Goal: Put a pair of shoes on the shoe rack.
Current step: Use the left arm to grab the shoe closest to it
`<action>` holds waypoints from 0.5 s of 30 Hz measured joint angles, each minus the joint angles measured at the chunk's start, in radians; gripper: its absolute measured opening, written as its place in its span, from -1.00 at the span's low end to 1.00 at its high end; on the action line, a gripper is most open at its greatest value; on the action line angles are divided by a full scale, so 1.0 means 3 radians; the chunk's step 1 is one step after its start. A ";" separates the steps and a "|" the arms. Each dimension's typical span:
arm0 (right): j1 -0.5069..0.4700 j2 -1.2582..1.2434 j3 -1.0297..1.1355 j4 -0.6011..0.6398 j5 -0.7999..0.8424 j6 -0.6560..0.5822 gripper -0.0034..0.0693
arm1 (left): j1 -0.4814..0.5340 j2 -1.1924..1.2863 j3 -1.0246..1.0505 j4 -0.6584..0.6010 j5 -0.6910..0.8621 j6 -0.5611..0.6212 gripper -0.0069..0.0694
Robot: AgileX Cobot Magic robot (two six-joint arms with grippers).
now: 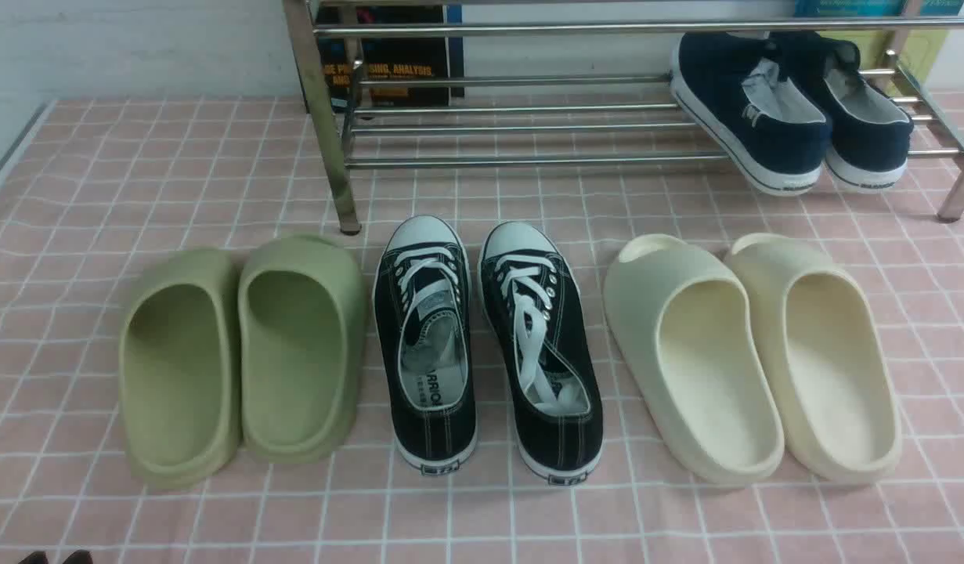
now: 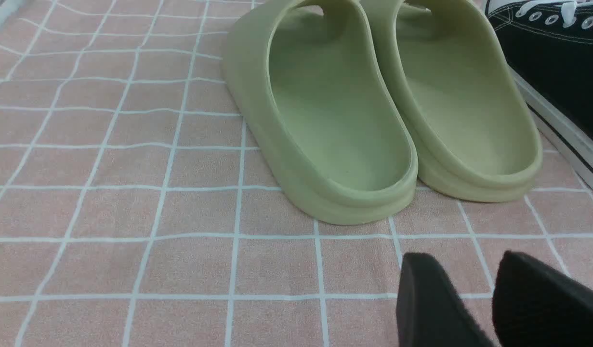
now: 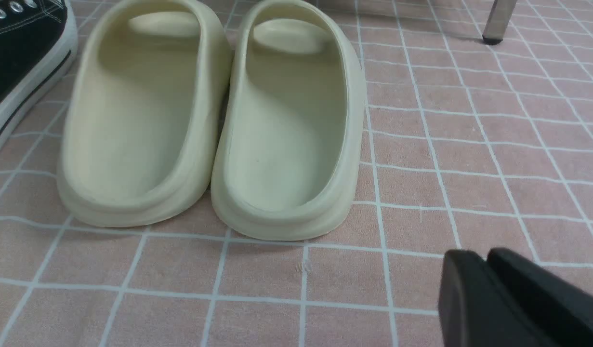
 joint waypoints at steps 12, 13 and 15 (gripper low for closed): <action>0.0000 0.0000 0.0000 0.0000 0.0000 0.0000 -0.71 | 0.0000 0.0000 0.0000 0.0000 0.0000 0.0000 -0.19; 0.0000 0.0000 0.0000 0.0000 0.0000 0.0000 -0.70 | 0.0000 0.0000 0.0000 0.0000 0.0000 0.0000 -0.19; 0.0000 0.0000 0.0000 0.0000 0.0000 0.0000 -0.68 | 0.0000 0.0000 0.0000 0.0000 0.0000 0.0000 -0.19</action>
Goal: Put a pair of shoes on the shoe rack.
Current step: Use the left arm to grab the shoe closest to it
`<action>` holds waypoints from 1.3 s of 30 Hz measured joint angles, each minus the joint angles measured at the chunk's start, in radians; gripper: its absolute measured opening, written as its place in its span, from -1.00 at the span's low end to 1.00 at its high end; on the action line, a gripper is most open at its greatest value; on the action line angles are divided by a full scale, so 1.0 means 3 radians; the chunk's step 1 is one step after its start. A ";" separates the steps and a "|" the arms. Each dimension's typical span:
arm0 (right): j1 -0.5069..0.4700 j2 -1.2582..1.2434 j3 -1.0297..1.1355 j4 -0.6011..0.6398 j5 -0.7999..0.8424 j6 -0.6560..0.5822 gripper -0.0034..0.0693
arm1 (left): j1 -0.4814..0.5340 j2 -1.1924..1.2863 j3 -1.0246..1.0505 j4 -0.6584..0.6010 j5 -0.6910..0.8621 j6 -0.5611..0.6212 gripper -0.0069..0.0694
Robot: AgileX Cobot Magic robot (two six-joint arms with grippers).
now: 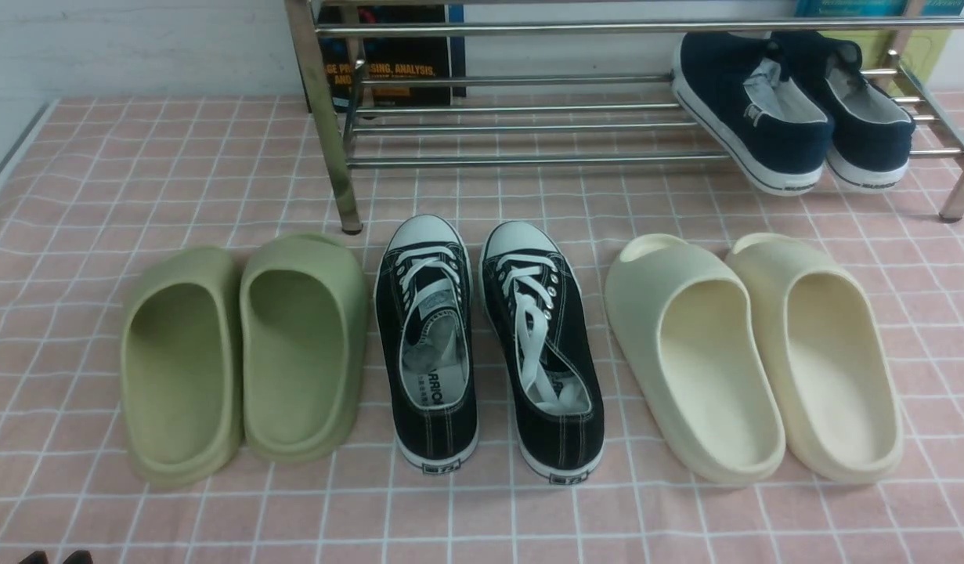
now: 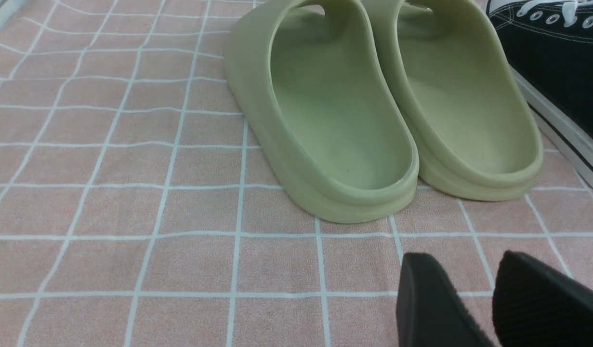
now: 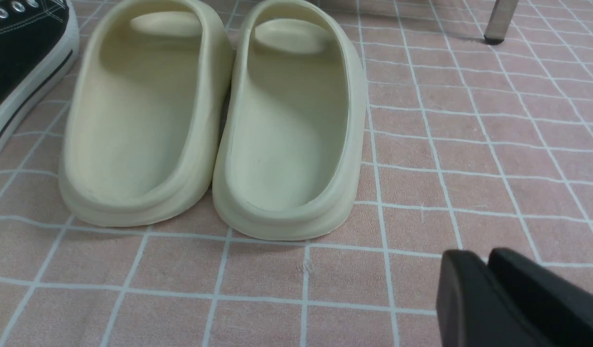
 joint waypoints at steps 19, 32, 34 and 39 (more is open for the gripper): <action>0.0000 0.0000 0.0000 0.0000 0.0000 0.0000 -0.62 | 0.0000 0.0000 0.0000 0.0231 0.0000 0.0000 -0.19; 0.0000 0.0000 0.0000 0.0000 0.0000 0.0000 -0.57 | 0.0000 0.0000 0.0026 0.0256 -0.1422 0.0000 -0.19; 0.0000 0.0000 0.0000 0.0000 0.0000 0.0000 -0.57 | 0.0000 0.0000 0.0026 0.0260 -0.1823 0.0000 -0.19; 0.0000 0.0000 0.0000 0.0000 0.0000 0.0000 -0.55 | 0.0000 0.0000 0.0026 0.0224 -0.2652 -0.0045 -0.19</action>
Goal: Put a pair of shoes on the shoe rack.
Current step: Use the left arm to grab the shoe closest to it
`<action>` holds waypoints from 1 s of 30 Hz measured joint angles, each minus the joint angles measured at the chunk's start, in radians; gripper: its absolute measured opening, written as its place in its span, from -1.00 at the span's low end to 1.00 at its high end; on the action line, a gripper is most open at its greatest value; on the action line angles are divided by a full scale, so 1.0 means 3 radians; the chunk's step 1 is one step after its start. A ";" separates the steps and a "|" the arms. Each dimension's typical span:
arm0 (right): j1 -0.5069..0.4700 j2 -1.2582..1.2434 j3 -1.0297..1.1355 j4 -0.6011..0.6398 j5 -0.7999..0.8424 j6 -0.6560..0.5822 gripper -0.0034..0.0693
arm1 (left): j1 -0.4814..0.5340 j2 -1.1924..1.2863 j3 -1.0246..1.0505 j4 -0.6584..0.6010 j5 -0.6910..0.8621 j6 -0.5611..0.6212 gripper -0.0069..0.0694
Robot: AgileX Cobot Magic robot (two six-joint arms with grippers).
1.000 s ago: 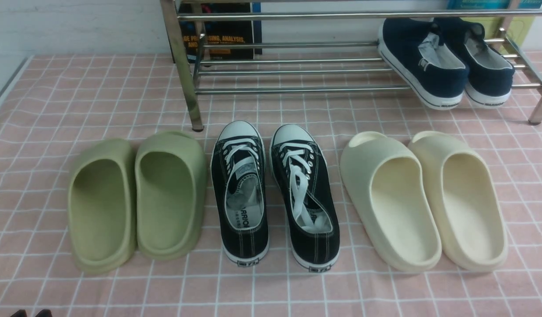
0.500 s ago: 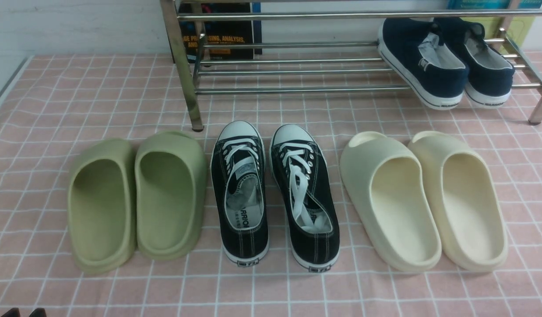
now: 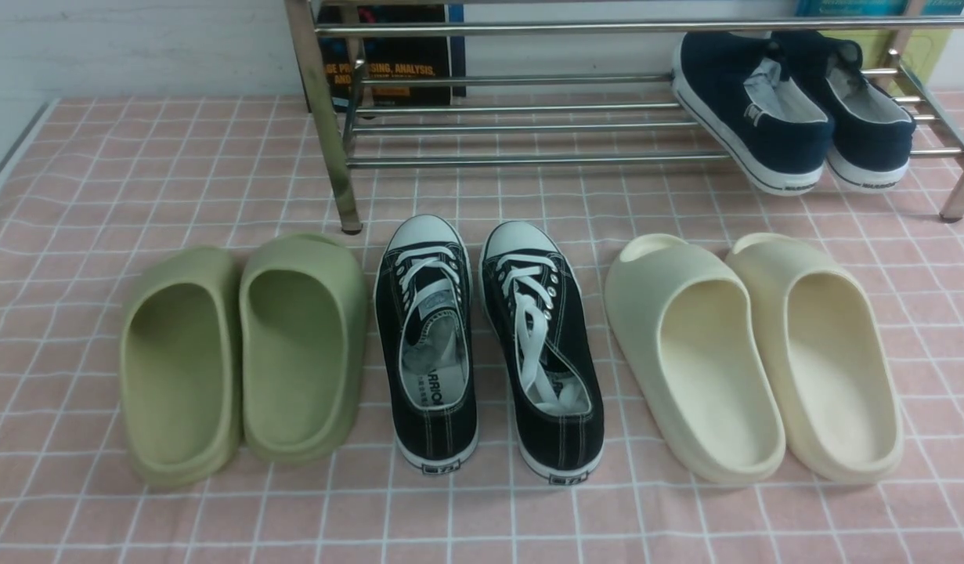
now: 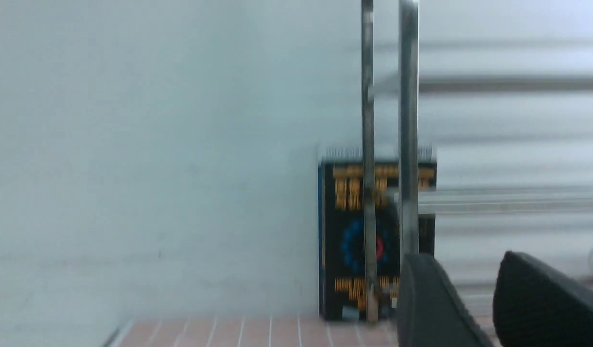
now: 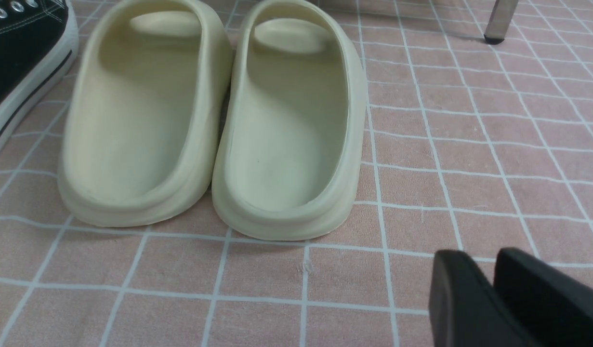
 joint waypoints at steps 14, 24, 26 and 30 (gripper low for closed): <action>0.0000 0.0000 0.0000 0.0000 0.0000 0.0000 -0.50 | 0.0000 0.0251 -0.1346 -0.0339 0.1065 -0.0579 -0.71; 0.0000 0.0000 0.0000 0.0000 0.0000 0.0000 -0.48 | 0.0000 0.2070 -0.1937 0.0034 0.2504 0.0004 -0.81; 0.0000 0.0000 0.0000 0.0000 0.0000 0.0000 -0.47 | 0.0000 0.2412 -0.1944 -0.0091 0.2537 -0.0004 -0.81; 0.0000 0.0000 0.0000 0.0000 0.0000 0.0000 -0.45 | 0.0000 0.3119 -0.2144 -0.0648 0.2895 0.0023 -0.81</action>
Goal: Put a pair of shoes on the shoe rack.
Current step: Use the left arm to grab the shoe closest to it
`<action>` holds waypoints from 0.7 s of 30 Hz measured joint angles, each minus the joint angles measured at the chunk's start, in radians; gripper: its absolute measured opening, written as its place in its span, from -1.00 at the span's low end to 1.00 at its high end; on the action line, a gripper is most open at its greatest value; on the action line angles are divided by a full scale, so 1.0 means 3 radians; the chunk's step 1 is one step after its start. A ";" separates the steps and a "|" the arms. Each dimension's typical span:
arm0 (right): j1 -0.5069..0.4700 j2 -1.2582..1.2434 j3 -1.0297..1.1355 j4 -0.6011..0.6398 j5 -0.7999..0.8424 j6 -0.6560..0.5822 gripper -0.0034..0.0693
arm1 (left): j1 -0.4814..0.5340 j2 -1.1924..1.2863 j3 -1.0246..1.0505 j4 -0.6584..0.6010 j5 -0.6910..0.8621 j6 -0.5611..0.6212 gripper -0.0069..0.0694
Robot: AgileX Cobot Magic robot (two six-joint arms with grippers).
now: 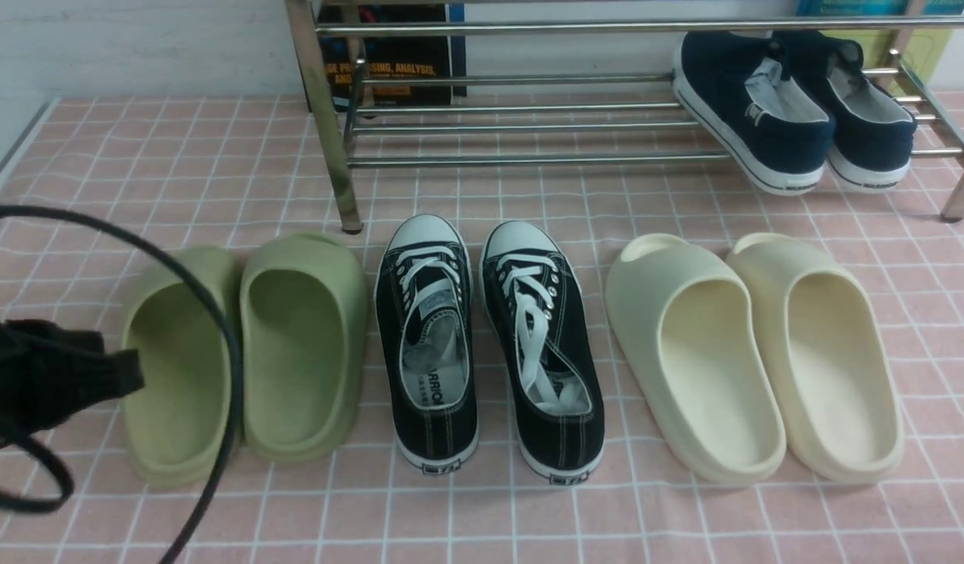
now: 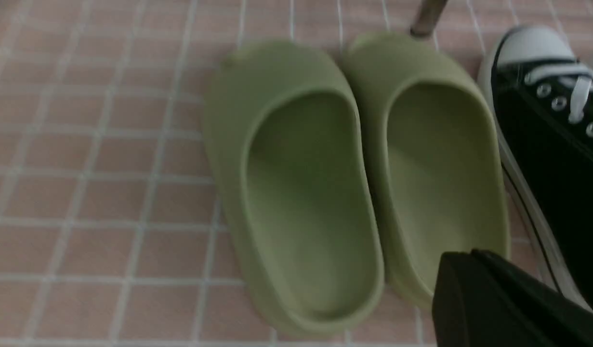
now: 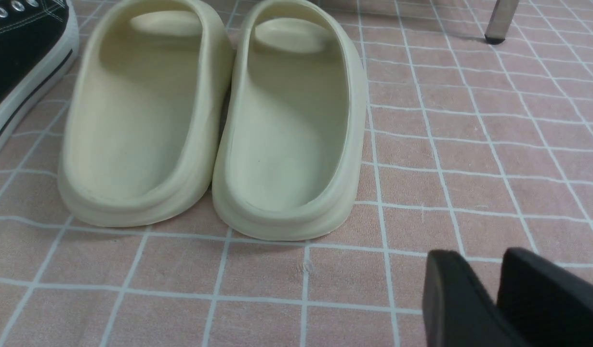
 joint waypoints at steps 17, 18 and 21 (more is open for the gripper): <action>0.0000 0.0000 0.0000 0.0000 0.0000 0.0000 -0.40 | -0.1024 0.1849 -0.1392 -0.0789 0.0681 0.0781 0.28; 0.0000 0.0000 0.0000 0.0000 0.0000 0.0000 -0.40 | -0.1114 0.1934 -0.1423 -0.0646 0.0645 0.0693 0.35; 0.0000 0.0000 0.0000 0.0000 0.0000 0.0000 -0.39 | -0.1255 0.2181 -0.1545 -0.0215 0.0545 0.0345 0.50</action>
